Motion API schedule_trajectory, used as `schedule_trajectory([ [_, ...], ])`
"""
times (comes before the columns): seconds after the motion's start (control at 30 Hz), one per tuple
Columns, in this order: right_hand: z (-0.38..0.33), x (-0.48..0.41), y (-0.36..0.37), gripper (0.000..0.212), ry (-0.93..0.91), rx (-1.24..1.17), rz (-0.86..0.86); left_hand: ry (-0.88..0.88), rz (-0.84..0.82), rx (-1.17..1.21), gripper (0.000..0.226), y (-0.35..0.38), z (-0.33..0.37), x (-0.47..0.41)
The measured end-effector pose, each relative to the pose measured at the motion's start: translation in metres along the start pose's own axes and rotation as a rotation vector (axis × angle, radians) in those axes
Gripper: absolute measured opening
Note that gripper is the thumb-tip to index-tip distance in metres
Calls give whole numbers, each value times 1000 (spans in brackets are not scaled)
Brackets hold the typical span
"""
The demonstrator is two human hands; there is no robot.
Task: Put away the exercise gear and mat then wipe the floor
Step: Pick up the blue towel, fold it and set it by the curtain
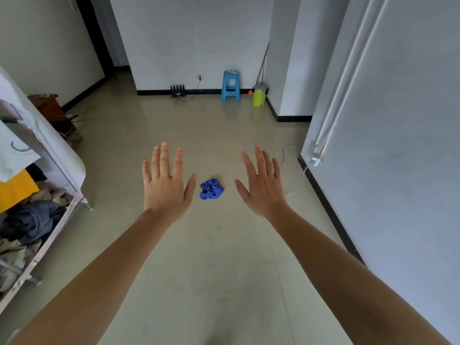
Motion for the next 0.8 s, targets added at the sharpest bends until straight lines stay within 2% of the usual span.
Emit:
schedule_trajectory([
  [0.17,19,-123,42,71,39,31,5,71,-31,-21,68,63,-39,-126],
  [0.23,27,-149,53,71,52,37,5,76,-19,2,68,77,-42,-157],
  [0.4,75,-253,115,71,96,17,1,140,-71,-11,68,165,-44,-265],
  [0.6,144,-381,219,72,150,-19,-91,121,-183,-56,70,295,-51,-381],
  [0.7,178,-456,253,73,187,-52,-134,110,-248,-69,71,339,-57,-449],
  [0.8,196,-529,282,73,200,-69,-164,94,-242,-92,68,368,-69,-515],
])
Point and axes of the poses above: each hand's wrist, its own x-axis away from the middle knuckle, its own y-axis out of the palm, z = x × y, the point moved 10 cm from there along -x, towards the middle knuckle, and after that the axes turned 9 degrees about -x, right-handed, at the moved point
